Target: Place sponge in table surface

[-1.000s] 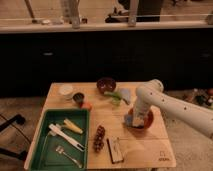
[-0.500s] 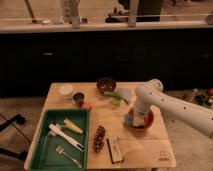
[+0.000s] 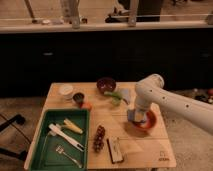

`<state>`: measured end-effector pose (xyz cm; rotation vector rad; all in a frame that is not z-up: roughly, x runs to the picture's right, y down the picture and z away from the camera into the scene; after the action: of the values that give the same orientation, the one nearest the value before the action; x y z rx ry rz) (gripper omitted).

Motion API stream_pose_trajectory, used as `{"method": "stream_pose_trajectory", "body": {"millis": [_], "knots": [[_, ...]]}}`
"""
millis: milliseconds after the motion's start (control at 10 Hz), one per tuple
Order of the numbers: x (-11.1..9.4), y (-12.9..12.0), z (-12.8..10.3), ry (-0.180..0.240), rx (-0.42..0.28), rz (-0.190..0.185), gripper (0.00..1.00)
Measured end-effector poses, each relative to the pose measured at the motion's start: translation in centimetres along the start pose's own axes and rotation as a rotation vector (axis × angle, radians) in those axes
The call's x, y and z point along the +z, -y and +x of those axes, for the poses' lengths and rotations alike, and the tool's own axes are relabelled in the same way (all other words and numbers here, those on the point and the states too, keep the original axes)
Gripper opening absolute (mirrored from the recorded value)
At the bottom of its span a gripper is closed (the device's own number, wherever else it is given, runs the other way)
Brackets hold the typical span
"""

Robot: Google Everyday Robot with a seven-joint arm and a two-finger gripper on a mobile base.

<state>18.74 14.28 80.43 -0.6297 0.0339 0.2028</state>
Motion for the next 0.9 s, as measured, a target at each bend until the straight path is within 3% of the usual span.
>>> {"method": "stream_pose_trajectory", "body": {"millis": [400, 900], "knots": [[-2.2, -1.5, -0.9, -0.011, -0.025, 0.035, 0.00], [-3.0, -7.3, -0.9, -0.017, -0.015, 0.037, 0.00]]}}
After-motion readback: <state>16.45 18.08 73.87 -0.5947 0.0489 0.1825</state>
